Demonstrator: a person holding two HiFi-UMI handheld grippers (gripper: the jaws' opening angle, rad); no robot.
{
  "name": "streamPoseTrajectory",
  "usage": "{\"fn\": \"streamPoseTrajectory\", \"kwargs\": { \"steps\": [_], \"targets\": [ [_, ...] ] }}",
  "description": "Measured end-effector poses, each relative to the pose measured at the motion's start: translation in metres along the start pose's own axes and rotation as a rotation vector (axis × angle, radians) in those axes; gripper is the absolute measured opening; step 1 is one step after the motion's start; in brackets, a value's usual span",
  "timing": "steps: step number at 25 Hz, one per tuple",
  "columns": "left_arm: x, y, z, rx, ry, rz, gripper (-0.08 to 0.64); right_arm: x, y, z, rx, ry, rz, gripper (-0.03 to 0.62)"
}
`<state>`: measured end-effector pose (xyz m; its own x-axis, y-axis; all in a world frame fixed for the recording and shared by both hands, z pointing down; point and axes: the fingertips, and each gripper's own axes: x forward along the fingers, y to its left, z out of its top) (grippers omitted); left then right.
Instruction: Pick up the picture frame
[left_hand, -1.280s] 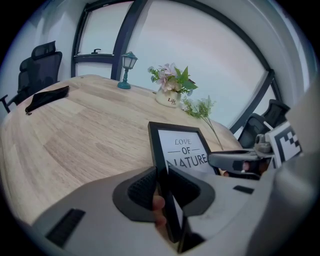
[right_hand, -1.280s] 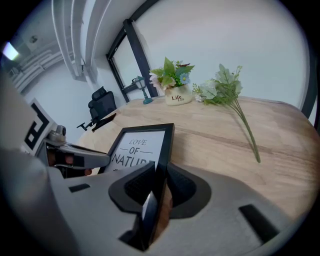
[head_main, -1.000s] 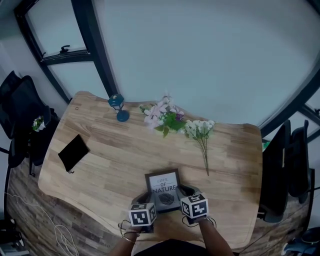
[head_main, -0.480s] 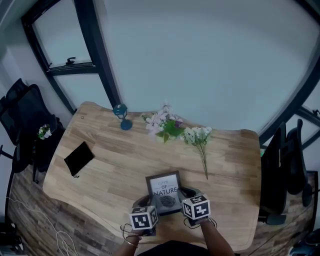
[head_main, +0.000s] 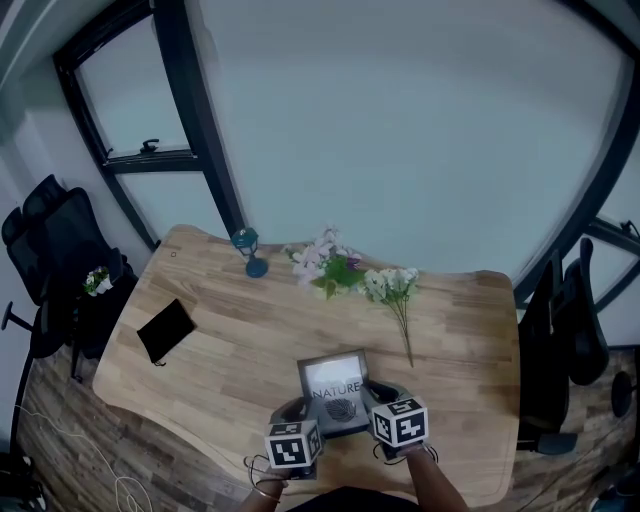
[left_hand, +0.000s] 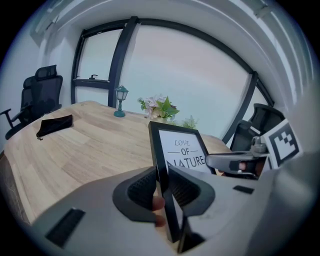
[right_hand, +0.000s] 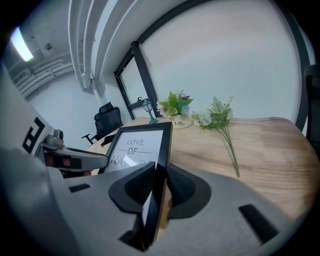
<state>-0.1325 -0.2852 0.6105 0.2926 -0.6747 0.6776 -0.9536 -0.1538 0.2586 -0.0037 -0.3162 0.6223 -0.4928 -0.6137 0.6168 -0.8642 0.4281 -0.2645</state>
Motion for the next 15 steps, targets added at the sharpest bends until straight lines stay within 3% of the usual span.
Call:
{"fn": "streamPoseTrajectory", "kwargs": {
  "steps": [15],
  "targets": [
    [-0.038, -0.029, 0.005, 0.052, -0.068, -0.017, 0.071, -0.047, 0.007, 0.005, 0.019, -0.074, 0.002, 0.074]
  ]
}}
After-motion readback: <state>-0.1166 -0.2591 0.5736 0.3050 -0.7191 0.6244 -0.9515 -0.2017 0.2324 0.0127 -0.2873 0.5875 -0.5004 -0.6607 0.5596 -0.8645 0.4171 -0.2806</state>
